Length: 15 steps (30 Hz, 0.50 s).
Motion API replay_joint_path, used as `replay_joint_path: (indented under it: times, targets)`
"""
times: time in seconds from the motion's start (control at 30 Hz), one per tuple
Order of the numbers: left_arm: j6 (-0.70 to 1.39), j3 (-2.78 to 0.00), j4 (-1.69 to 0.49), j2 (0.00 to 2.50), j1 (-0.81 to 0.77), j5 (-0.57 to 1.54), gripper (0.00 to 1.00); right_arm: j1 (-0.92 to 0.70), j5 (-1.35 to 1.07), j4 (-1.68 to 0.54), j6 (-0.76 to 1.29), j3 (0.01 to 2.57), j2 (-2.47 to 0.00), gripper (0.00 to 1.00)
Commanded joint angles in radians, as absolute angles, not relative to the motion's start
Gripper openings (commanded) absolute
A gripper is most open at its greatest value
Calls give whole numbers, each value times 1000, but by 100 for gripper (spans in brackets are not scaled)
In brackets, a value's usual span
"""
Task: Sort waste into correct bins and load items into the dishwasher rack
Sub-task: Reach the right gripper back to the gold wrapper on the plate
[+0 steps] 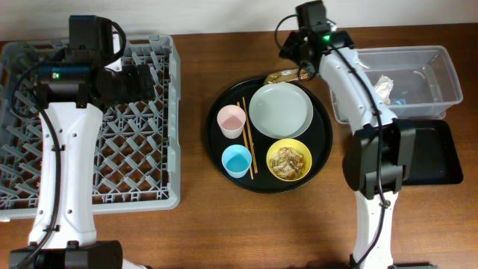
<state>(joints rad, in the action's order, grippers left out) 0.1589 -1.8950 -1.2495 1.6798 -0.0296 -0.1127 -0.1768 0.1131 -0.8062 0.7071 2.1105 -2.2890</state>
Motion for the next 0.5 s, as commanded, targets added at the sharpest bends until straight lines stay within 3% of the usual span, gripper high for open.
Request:
replay_joint_path:
  times: [0.0,0.47]
  targets:
    - [171,-1912,-1251,1689,-28,-113,100,-157,113,-788,714,2115,-2365,83]
    - [171,-1912,-1259,1689,-28,-113,99,-157,90,-757,715,2111,-2469,83]
